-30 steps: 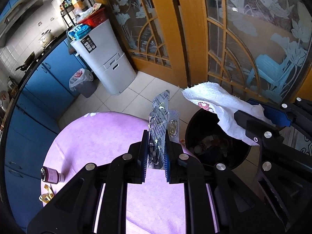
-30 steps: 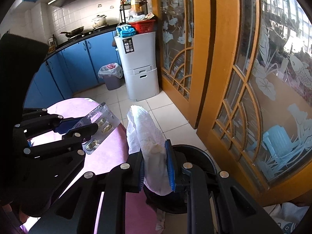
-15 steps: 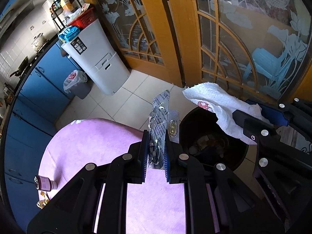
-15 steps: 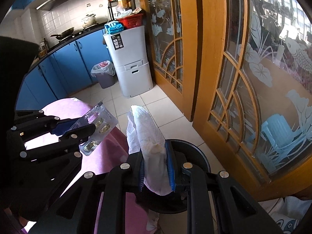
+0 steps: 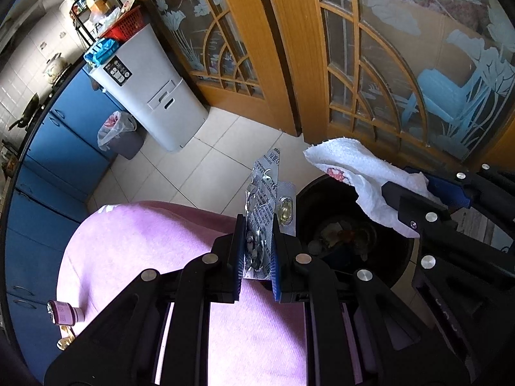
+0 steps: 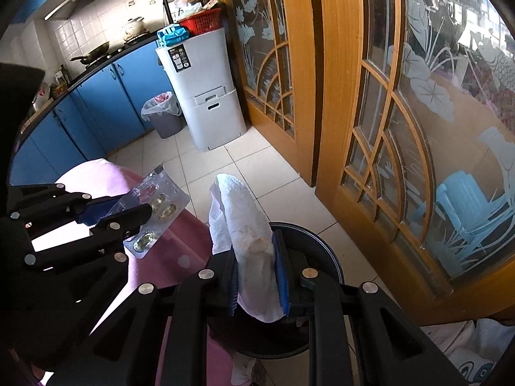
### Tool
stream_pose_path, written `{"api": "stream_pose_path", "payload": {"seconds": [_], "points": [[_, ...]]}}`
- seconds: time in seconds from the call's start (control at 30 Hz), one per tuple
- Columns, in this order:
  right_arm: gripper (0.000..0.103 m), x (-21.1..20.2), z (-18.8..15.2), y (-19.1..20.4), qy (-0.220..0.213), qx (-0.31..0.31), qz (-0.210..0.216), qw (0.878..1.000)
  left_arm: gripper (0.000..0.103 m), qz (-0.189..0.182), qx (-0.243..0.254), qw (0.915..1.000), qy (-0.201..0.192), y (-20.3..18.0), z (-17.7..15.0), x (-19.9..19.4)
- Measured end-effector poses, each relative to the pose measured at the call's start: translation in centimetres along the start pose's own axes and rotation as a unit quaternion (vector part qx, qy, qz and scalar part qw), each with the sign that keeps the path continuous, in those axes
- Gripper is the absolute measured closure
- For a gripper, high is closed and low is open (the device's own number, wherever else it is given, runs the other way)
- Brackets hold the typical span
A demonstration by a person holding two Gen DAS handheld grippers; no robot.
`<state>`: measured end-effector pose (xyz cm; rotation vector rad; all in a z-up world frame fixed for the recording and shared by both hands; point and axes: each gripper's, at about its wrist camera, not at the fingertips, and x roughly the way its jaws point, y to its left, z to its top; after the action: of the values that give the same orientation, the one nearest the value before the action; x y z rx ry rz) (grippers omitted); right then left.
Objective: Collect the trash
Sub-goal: 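Open the right tool over the black bin to drop the tissue while the left tool drops the blister pack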
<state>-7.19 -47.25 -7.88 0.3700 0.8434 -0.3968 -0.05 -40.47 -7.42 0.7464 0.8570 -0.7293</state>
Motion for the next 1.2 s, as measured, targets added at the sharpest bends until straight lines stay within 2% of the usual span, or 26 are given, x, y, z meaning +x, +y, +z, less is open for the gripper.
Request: {"api": "stream_pose_path", "payload": {"seconds": [0.4, 0.47, 0.53, 0.57, 0.63, 0.9, 1.1, 1.2], "points": [[0.082, 2.2, 0.2, -1.5, 0.033, 0.031, 0.024, 0.999, 0.088, 0.001, -0.004, 0.9999, 0.014, -0.6, 0.7, 1.8], [0.075, 2.5, 0.2, -1.7, 0.041, 0.034, 0.031, 0.998, 0.088, 0.001, -0.006, 0.9999, 0.016, -0.7, 0.7, 1.9], [0.039, 2.7, 0.1, -1.7, 0.046, 0.03, 0.027, 0.998, 0.089, 0.002, -0.006, 0.9999, 0.016, -0.6, 0.8, 2.0], [0.036, 2.7, 0.0, -1.8, 0.039, 0.03, 0.022, 0.999, 0.089, 0.005, -0.009, 0.9998, 0.015, -0.5, 0.9, 1.9], [0.036, 2.6, 0.0, -2.1, 0.036, 0.04, 0.026, 0.998, 0.088, 0.002, -0.013, 0.9998, 0.016, -0.3, 1.0, 1.9], [0.036, 2.2, -0.3, -2.4, 0.031, 0.035, -0.001, 0.999, 0.088, 0.0, -0.007, 0.9999, 0.014, -0.9, 1.0, 1.7], [0.036, 1.3, -0.3, -4.2, 0.004, 0.06, -0.063, 0.996, 0.088, -0.005, -0.002, 0.9999, 0.011, -1.4, 1.3, 1.4], [0.036, 0.9, -0.2, -5.4, -0.002, 0.077, -0.075, 0.994, 0.088, -0.009, 0.004, 0.9999, 0.008, -2.0, 1.5, 1.3]]}}
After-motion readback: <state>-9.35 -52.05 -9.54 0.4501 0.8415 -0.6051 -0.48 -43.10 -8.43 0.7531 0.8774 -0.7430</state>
